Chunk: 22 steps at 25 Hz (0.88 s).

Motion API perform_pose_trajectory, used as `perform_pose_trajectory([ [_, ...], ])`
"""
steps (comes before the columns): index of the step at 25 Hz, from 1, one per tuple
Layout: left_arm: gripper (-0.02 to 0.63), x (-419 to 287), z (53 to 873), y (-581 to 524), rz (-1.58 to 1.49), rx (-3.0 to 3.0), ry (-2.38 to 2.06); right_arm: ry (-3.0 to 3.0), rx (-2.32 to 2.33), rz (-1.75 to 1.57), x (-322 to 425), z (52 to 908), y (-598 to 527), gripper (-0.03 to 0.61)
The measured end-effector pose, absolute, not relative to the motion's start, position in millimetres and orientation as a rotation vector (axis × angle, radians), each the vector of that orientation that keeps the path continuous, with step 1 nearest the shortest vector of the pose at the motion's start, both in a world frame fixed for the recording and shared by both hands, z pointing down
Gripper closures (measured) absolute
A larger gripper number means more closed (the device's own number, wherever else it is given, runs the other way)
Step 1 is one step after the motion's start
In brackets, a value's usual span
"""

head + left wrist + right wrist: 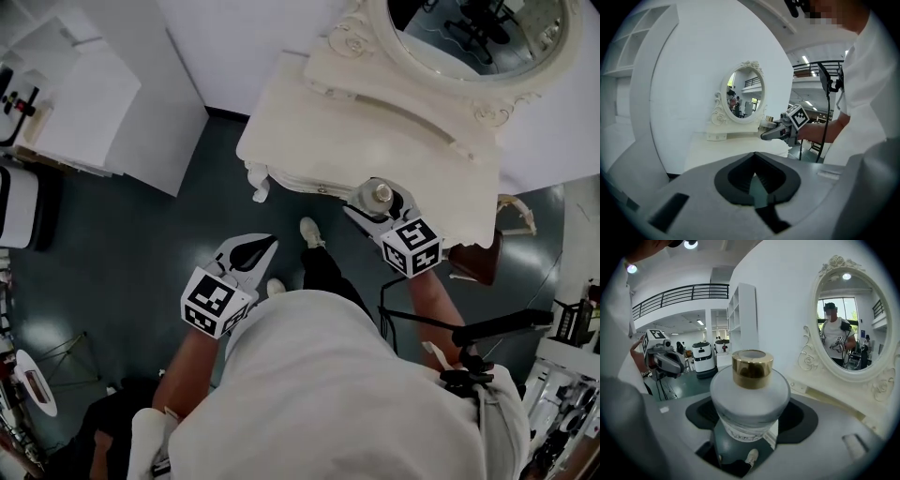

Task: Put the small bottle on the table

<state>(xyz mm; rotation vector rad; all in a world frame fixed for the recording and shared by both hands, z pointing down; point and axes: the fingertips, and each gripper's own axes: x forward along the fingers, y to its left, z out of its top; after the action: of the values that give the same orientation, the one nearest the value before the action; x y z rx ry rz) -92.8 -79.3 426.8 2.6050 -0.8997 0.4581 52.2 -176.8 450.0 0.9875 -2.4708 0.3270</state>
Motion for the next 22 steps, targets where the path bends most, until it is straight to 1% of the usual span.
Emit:
perform_pose_trajectory([
  [10,0.611,-74.4,407.9,-223.9,0.465,2.545,-1.051,-2.486,0.919,0.231,65.9,454.3,-374.1,0.238],
  [16,0.611,-62.4,409.4,-282.8,0.474,2.486,-1.12,-2.479,0.874,0.198,71.5,477.4,-466.9,0.238],
  [22,0.611,-68.4,417.0,-320.5,0.494,2.415,-1.21,-2.46,0.871,0.188,71.2,507.8,-540.1,0.238],
])
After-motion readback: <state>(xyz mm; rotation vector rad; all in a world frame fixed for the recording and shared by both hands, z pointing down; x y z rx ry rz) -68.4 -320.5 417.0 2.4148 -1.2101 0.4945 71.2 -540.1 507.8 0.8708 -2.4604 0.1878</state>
